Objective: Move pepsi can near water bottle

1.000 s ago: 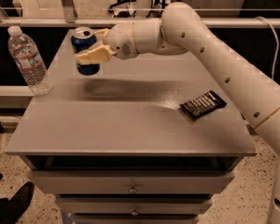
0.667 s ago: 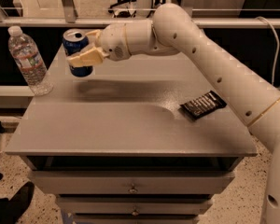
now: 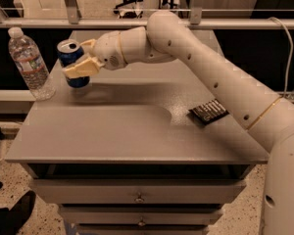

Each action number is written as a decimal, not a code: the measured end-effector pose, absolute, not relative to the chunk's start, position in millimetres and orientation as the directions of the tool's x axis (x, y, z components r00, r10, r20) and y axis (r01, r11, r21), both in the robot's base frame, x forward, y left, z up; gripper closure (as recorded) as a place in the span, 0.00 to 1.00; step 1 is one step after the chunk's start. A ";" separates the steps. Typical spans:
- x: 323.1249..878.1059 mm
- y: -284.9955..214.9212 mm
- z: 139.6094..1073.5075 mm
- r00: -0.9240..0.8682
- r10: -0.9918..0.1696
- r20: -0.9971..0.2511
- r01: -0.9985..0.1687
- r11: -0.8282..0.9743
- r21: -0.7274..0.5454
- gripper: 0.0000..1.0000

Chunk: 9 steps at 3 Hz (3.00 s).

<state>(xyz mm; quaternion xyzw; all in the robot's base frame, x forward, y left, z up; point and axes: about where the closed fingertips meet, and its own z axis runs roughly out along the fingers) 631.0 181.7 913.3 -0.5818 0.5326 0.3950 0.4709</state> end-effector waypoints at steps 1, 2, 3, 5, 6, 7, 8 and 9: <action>626.1 193.6 908.8 0.114 -0.245 -0.963 -0.993 -0.011 -0.115 1.00; 621.1 206.3 904.1 0.114 -0.247 -0.962 -0.993 -0.045 -0.106 0.75; 618.6 213.0 900.3 0.115 -0.251 -0.961 -0.993 -0.065 -0.101 0.53; 616.7 223.7 890.9 0.116 -0.265 -0.957 -0.992 -0.087 -0.096 0.01; 616.7 223.6 890.2 0.114 -0.266 -0.957 -0.992 -0.086 -0.094 0.00; 641.4 182.5 888.1 0.104 -0.296 -0.949 -0.994 -0.010 -0.106 0.00; 685.1 118.0 897.7 0.103 -0.333 -0.937 -0.981 0.121 -0.151 0.00; 690.6 110.8 900.7 0.105 -0.335 -0.936 -0.978 0.136 -0.159 0.00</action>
Offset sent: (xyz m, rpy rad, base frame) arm -0.0107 0.0281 -0.0103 -0.0053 0.0264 0.0682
